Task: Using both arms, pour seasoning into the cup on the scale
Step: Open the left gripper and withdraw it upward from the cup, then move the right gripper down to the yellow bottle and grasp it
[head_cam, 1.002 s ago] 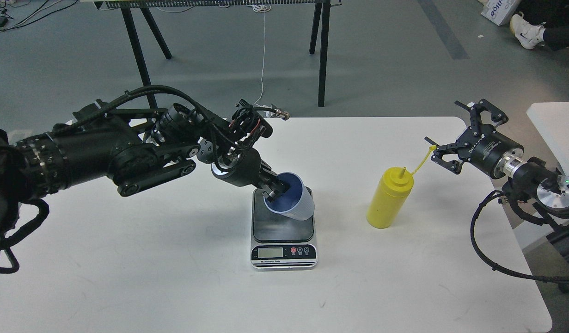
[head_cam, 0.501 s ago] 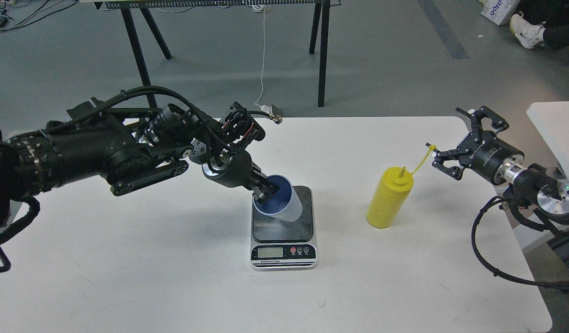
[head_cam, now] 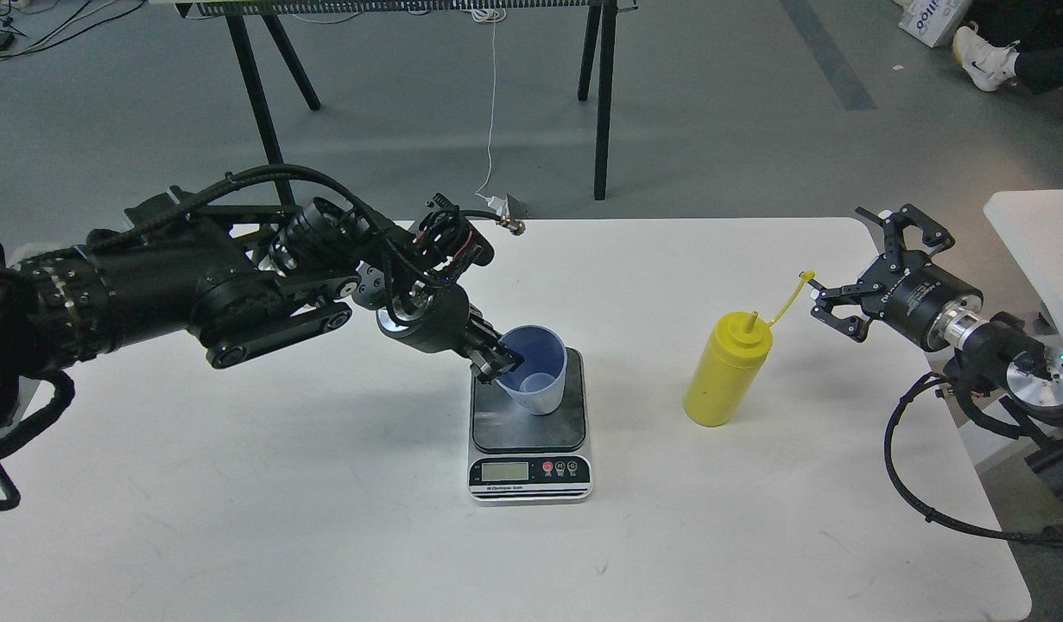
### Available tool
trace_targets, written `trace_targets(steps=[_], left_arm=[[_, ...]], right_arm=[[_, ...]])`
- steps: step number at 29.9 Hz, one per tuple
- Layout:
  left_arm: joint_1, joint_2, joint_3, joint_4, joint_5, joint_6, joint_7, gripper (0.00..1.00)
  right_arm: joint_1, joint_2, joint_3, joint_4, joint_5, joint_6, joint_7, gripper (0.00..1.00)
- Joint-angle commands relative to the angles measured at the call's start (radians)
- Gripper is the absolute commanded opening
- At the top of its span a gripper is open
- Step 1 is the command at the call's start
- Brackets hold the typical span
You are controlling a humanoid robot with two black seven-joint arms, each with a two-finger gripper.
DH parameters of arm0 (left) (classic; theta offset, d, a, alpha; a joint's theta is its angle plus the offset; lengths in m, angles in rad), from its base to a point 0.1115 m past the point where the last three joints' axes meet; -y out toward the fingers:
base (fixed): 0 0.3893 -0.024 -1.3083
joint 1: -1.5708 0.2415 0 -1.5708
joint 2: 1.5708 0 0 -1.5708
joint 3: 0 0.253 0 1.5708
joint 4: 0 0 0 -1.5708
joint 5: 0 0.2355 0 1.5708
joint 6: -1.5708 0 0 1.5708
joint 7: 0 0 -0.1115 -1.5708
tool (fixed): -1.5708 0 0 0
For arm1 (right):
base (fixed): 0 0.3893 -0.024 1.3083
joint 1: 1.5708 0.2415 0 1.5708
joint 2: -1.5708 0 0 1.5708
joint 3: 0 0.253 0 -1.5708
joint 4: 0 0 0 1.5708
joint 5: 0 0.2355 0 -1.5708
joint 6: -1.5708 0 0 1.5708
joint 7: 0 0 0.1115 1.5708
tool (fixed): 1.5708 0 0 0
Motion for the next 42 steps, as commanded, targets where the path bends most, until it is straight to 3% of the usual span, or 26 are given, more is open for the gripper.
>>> trace_targets(steps=[1, 6, 9, 11, 16, 21, 27, 37, 42], left_arm=[[-0.010, 0.000, -0.005, 0.000, -0.009, 0.000, -0.005, 0.55], [-0.024, 0.004, -0.063, 0.000, -0.104, 0.000, -0.012, 0.89], [-0.067, 0.012, -0.078, 0.009, -0.246, 0.000, -0.018, 0.96], [-0.086, 0.012, -0.084, 0.052, -0.361, 0.000, -0.034, 0.98], [-0.112, 0.015, -0.104, 0.181, -0.662, 0.000, -0.048, 0.99], [-0.093, 0.012, -0.189, 0.409, -0.972, 0.000, -0.048, 0.99], [-0.052, 0.012, -0.216, 0.566, -1.176, 0.000, -0.048, 0.99], [0.019, 0.017, -0.380, 0.656, -1.312, 0.000, -0.048, 1.00], [0.045, 0.017, -0.396, 0.672, -1.313, 0.000, -0.048, 1.00]], right_arm=[[-0.001, 0.001, 0.000, 0.000, 0.000, 0.000, -0.001, 1.00], [-0.001, 0.003, -0.006, 0.000, 0.000, 0.000, -0.010, 1.00], [-0.001, 0.000, -0.018, 0.005, 0.000, 0.000, -0.019, 1.00], [0.007, -0.004, -0.020, 0.006, 0.001, 0.000, -0.037, 1.00], [0.065, -0.007, 0.018, 0.017, 0.052, 0.000, -0.155, 0.99], [0.110, -0.016, 0.044, 0.043, 0.461, 0.000, -0.275, 0.99], [0.015, -0.151, 0.064, 0.218, 0.762, 0.000, -0.281, 0.99], [-0.493, -0.336, 0.173, 0.526, 0.788, 0.000, -0.291, 0.99], [-0.626, -0.350, 0.163, 0.555, 0.778, 0.000, -0.291, 0.99]])
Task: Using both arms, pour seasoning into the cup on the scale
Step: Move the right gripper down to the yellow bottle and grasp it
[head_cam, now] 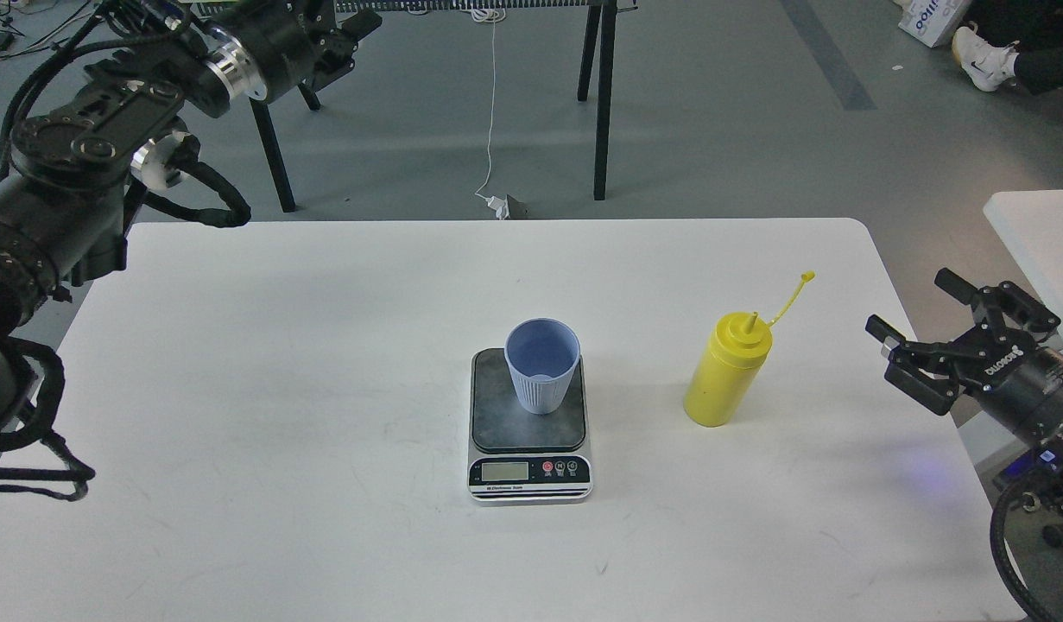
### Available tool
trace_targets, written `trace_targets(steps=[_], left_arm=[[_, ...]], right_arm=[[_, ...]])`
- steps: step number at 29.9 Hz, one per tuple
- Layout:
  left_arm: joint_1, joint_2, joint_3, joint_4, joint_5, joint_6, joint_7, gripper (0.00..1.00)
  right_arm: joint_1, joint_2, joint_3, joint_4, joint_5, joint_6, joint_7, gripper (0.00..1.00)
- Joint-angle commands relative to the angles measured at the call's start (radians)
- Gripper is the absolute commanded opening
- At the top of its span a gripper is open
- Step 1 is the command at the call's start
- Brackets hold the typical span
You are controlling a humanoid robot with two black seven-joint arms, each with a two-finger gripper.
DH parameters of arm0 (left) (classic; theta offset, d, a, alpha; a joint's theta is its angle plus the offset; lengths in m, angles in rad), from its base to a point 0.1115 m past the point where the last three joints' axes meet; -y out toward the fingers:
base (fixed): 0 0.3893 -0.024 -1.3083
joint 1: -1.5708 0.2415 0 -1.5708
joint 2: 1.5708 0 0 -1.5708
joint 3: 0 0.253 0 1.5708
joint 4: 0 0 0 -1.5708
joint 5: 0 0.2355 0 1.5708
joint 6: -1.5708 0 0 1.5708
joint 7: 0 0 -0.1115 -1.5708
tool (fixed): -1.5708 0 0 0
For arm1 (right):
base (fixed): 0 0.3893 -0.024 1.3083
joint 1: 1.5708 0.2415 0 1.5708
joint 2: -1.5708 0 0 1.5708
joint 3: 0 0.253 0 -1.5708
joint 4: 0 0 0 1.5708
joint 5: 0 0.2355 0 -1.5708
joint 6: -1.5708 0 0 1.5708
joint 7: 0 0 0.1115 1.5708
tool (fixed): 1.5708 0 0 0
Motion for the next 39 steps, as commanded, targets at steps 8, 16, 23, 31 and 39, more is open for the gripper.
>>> trace_targets(steps=[8, 16, 23, 31, 39], left_arm=[[0.033, -0.005, -0.007, 0.005, -0.001, 0.000, 0.000, 1.00], [0.039, -0.006, -0.004, 0.005, 0.001, 0.000, 0.000, 1.00], [0.055, -0.016, -0.001, 0.005, 0.003, 0.000, 0.000, 1.00], [0.056, -0.017, 0.002, 0.003, 0.003, 0.000, 0.000, 1.00], [0.067, -0.016, 0.001, 0.003, 0.003, 0.000, 0.000, 1.00]], right_arm=[[-0.009, 0.179, -0.078, -0.224, -0.067, 0.000, 0.000, 1.00], [0.072, 0.329, -0.121, -0.344, -0.152, 0.000, 0.000, 1.00], [0.095, 0.380, -0.121, -0.363, -0.196, 0.000, 0.000, 1.00], [0.140, 0.436, -0.121, -0.390, -0.220, 0.000, 0.000, 1.00], [0.200, 0.506, -0.121, -0.484, -0.265, 0.000, 0.000, 1.00]])
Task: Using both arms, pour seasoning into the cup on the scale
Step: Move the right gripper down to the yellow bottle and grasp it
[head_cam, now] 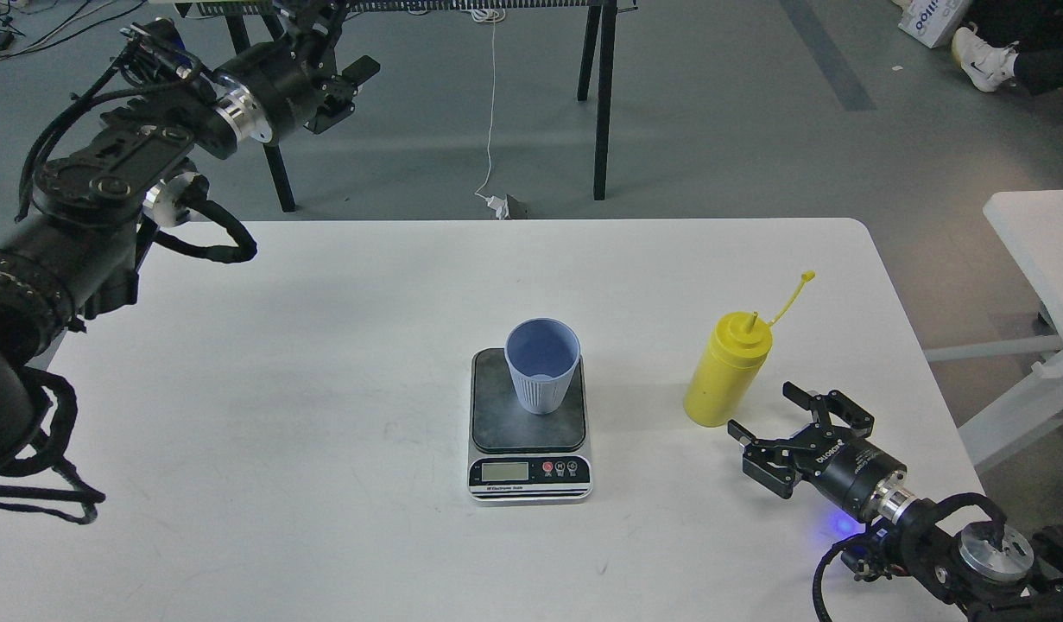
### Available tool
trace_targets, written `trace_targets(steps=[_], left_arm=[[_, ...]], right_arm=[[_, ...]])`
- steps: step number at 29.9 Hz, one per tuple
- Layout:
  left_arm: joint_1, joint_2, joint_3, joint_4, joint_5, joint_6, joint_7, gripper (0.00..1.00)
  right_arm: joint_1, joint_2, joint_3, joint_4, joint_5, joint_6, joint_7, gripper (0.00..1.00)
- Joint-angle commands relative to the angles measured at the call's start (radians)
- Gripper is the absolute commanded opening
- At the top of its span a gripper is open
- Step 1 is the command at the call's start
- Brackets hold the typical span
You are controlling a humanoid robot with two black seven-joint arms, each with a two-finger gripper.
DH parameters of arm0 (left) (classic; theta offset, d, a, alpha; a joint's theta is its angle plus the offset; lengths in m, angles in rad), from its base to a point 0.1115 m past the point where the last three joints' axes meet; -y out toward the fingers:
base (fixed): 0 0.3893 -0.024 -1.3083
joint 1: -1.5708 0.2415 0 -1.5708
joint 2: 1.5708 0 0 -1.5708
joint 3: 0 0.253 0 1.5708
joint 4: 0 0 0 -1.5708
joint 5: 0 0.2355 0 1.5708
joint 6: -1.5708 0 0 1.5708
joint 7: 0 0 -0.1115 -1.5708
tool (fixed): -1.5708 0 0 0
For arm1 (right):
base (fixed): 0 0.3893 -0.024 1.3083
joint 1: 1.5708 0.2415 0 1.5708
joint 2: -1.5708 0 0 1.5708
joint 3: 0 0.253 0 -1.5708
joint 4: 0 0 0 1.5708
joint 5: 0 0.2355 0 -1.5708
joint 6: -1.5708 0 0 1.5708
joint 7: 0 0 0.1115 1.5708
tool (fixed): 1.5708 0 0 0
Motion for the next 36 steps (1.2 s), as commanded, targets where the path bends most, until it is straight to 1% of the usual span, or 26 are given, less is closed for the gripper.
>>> trace_targets(steps=[1, 15, 17, 19, 20, 21, 22, 23, 24, 26, 27, 31, 34, 36], left_arm=[[0.007, 0.003, -0.001, 0.000, 0.000, 0.000, 0.000, 1.00], [0.011, 0.009, -0.004, 0.000, 0.000, 0.000, 0.000, 1.00], [0.011, 0.009, -0.004, 0.000, -0.002, 0.000, 0.000, 1.00], [0.013, 0.009, -0.004, 0.000, -0.002, 0.000, 0.000, 1.00], [0.019, 0.007, -0.005, 0.000, -0.002, 0.000, 0.000, 1.00], [0.025, 0.009, -0.005, 0.000, -0.002, 0.000, 0.000, 1.00], [0.028, 0.009, -0.007, 0.000, -0.002, 0.000, 0.000, 1.00], [0.028, 0.007, -0.007, 0.000, -0.002, 0.000, 0.000, 1.00], [0.030, 0.007, -0.007, 0.000, -0.002, 0.000, 0.000, 1.00], [0.031, 0.007, -0.008, 0.000, -0.002, 0.000, 0.000, 1.00], [0.031, 0.007, -0.008, 0.000, -0.002, 0.000, 0.000, 1.00], [0.031, 0.006, -0.008, 0.000, -0.003, 0.000, 0.000, 1.00], [0.031, 0.010, -0.012, 0.000, -0.005, 0.000, 0.000, 1.00], [0.031, 0.015, -0.013, 0.000, -0.006, 0.000, 0.000, 1.00]], right_arm=[[0.026, 0.029, 0.000, -0.036, -0.022, 0.000, 0.000, 1.00], [0.103, 0.106, 0.002, -0.074, -0.062, 0.000, 0.000, 0.99], [0.112, 0.107, 0.002, -0.079, -0.064, 0.000, 0.000, 0.98], [0.115, 0.107, 0.000, -0.079, -0.064, 0.000, 0.000, 0.93], [0.115, 0.107, 0.000, -0.079, -0.067, 0.000, 0.000, 0.85], [0.115, 0.107, 0.000, -0.079, -0.073, 0.000, 0.000, 0.71], [0.115, 0.106, 0.001, -0.079, -0.088, 0.000, 0.000, 0.46], [0.115, 0.106, 0.002, -0.080, -0.105, 0.000, 0.000, 0.26], [0.115, 0.104, 0.003, -0.080, -0.125, 0.000, 0.000, 0.17], [0.114, 0.104, 0.003, -0.073, -0.149, 0.000, 0.000, 0.05], [0.114, 0.101, 0.005, -0.066, -0.152, 0.000, 0.000, 0.02], [0.129, 0.077, 0.021, -0.056, -0.153, 0.000, 0.000, 0.01], [0.235, 0.006, 0.020, -0.045, -0.154, 0.000, 0.000, 0.01], [0.336, -0.035, 0.015, -0.043, -0.163, 0.000, 0.000, 0.01]])
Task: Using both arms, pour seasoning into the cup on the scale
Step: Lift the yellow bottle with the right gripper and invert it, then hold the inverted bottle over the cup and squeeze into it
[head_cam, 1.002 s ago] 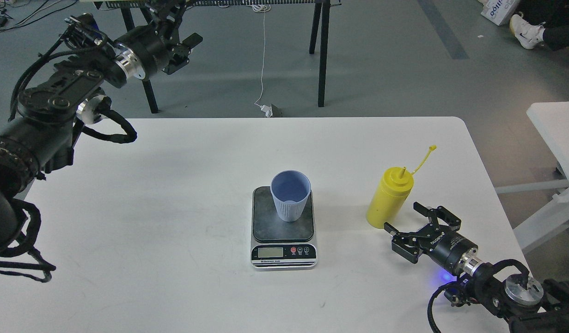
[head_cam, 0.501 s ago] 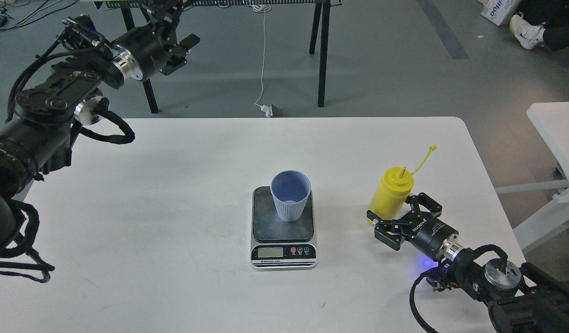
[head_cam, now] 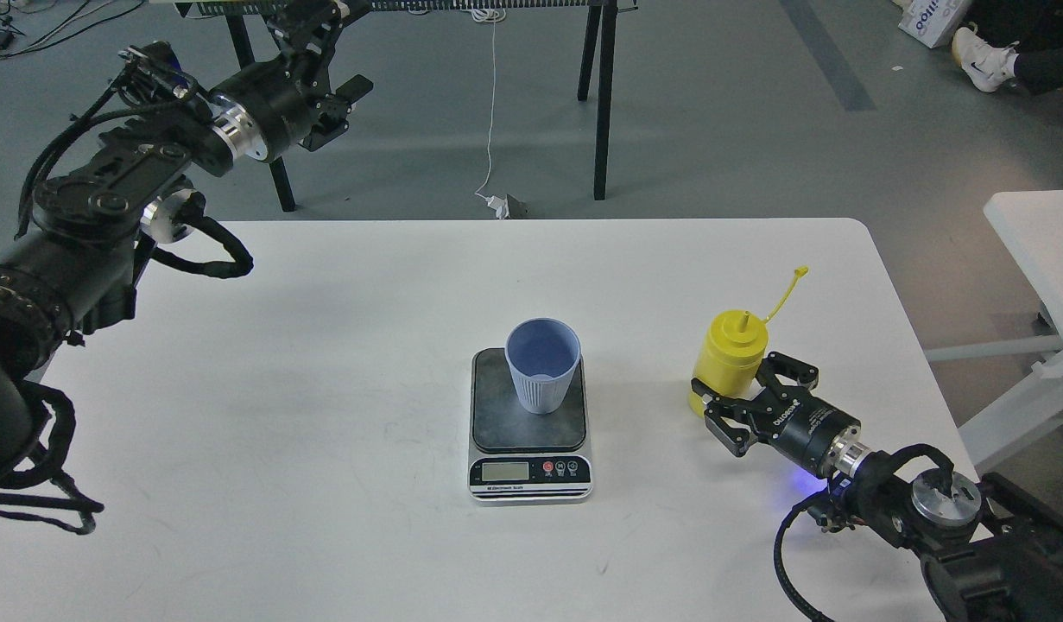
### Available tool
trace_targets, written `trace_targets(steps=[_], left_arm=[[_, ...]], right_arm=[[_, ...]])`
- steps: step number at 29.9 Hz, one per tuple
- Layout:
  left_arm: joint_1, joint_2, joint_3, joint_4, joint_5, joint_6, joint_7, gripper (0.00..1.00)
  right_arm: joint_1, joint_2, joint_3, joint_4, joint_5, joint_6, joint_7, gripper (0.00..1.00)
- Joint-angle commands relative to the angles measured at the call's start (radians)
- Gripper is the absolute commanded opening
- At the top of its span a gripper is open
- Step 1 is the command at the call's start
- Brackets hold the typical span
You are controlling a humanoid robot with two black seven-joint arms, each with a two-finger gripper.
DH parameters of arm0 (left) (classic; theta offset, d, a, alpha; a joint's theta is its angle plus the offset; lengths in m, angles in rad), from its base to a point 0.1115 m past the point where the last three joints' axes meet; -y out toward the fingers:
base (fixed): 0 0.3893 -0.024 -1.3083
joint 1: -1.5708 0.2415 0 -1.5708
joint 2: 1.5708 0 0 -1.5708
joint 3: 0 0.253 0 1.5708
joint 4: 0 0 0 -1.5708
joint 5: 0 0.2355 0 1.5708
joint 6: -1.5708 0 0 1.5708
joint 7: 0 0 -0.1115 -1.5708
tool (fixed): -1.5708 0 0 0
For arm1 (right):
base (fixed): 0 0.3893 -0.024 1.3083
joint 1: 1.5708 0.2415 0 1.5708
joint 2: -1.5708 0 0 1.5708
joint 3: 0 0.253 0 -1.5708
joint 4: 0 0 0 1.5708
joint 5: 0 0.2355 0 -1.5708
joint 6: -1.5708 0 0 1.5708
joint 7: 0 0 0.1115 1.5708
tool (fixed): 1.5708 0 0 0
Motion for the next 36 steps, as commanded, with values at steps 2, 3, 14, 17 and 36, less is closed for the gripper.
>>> trace_targets(steps=[2, 3, 14, 17, 36], left_arm=[[0.000, 0.011, -0.012, 0.002, -0.003, 0.000, 0.000, 1.00], [0.000, 0.017, -0.019, 0.002, -0.003, 0.000, 0.000, 1.00], [0.153, 0.117, -0.222, 0.016, -0.136, 0.000, 0.000, 1.00], [0.198, 0.137, -0.254, 0.016, -0.190, 0.000, 0.000, 1.00], [0.302, 0.209, -0.256, 0.016, -0.207, 0.000, 0.000, 1.00]], right_arm=[[0.234, -0.083, -0.010, 0.001, -0.070, 0.000, 0.000, 0.01], [0.301, -0.093, -0.010, 0.000, -0.137, 0.000, 0.000, 0.01], [0.735, -0.018, -0.061, 0.121, -1.001, -0.055, 0.000, 0.01], [0.773, 0.009, -0.116, 0.202, -1.172, -0.055, 0.000, 0.01], [0.716, 0.207, -0.346, 0.429, -2.054, -0.200, 0.020, 0.01]])
